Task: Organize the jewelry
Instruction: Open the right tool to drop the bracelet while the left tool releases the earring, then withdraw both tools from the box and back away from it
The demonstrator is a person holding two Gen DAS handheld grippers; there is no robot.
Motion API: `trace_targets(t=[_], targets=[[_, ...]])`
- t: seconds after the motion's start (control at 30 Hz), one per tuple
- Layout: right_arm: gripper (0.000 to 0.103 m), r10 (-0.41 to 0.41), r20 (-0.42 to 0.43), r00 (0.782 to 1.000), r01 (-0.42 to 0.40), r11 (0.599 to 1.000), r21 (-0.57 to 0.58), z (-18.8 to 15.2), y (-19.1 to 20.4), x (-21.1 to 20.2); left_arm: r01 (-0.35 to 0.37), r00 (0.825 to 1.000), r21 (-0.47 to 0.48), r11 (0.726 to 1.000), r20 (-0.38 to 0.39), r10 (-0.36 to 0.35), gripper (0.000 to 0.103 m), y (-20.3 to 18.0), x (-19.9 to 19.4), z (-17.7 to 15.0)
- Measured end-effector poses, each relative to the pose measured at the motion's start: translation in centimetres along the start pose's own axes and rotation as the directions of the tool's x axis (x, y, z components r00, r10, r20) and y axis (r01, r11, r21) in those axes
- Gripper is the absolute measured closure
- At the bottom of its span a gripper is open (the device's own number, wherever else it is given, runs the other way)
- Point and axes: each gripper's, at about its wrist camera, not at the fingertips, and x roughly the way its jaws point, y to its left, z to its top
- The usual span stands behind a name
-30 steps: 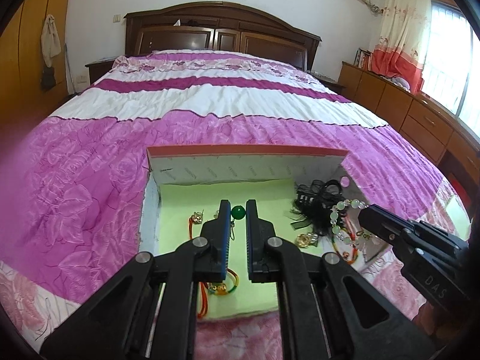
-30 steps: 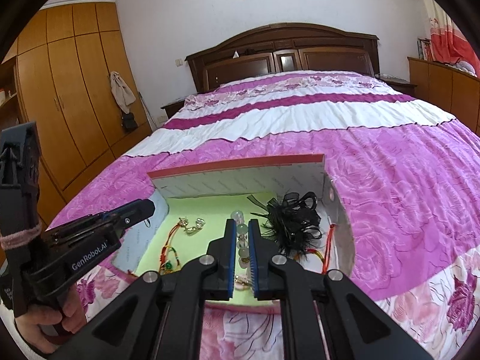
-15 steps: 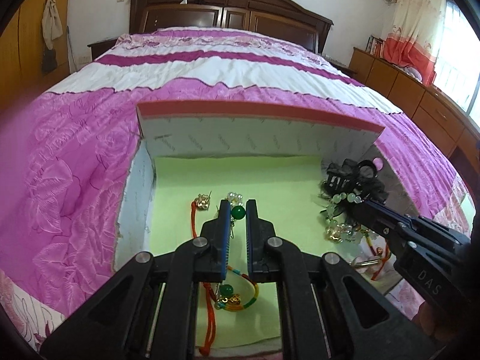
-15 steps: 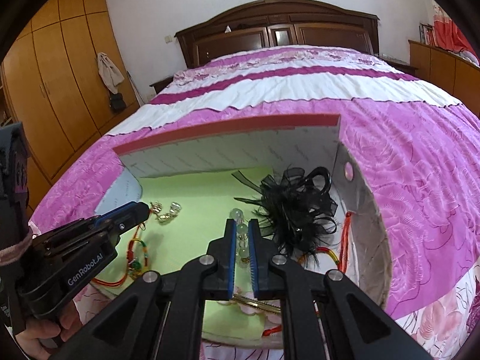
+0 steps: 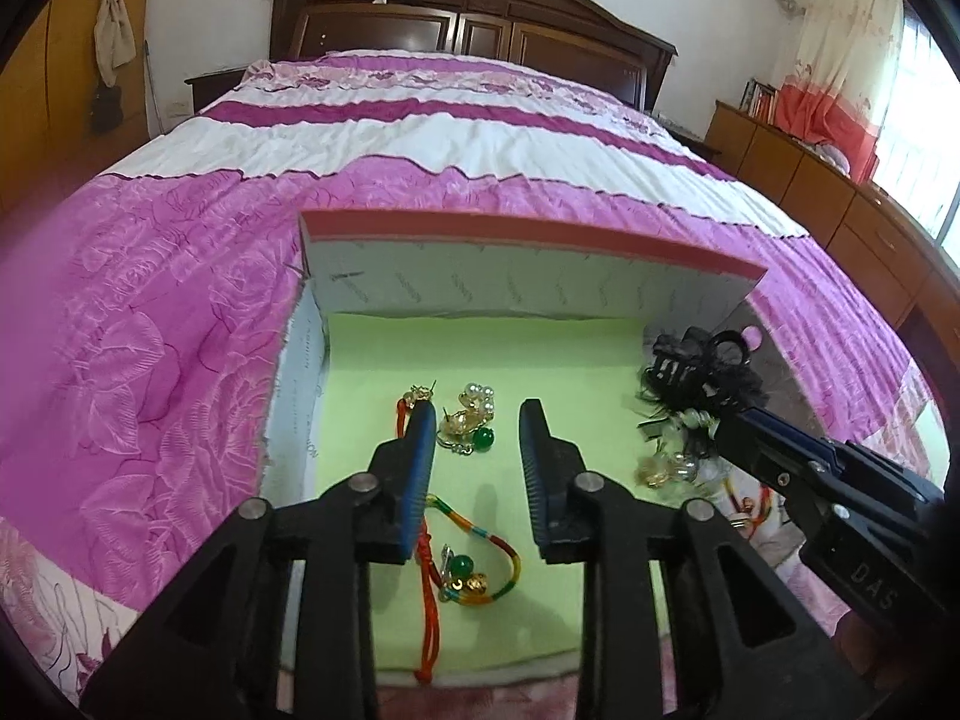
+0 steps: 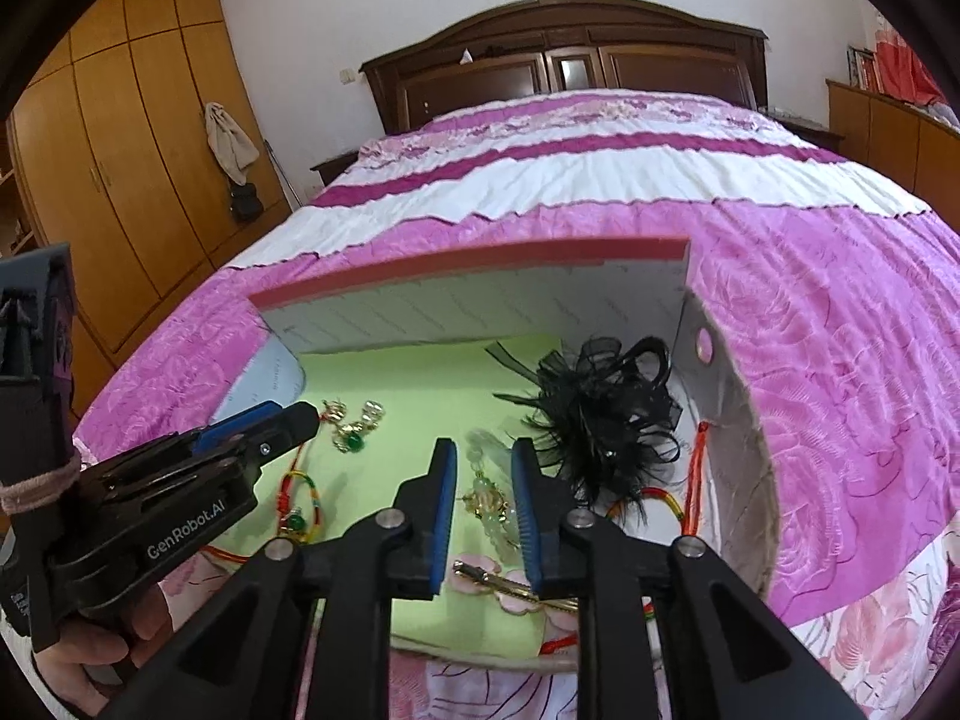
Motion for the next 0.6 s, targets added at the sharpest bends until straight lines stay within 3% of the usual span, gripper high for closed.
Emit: trace_targets(t=[0.6], targets=[[0.045,0.034,0.138,0.990,-0.032,0.999,-0.012,-0.8,2.1,-9.0,-0.010,0.998,0.026,1.000,0.069,0.008,0.060,-1.1,-8.3,-1.3]])
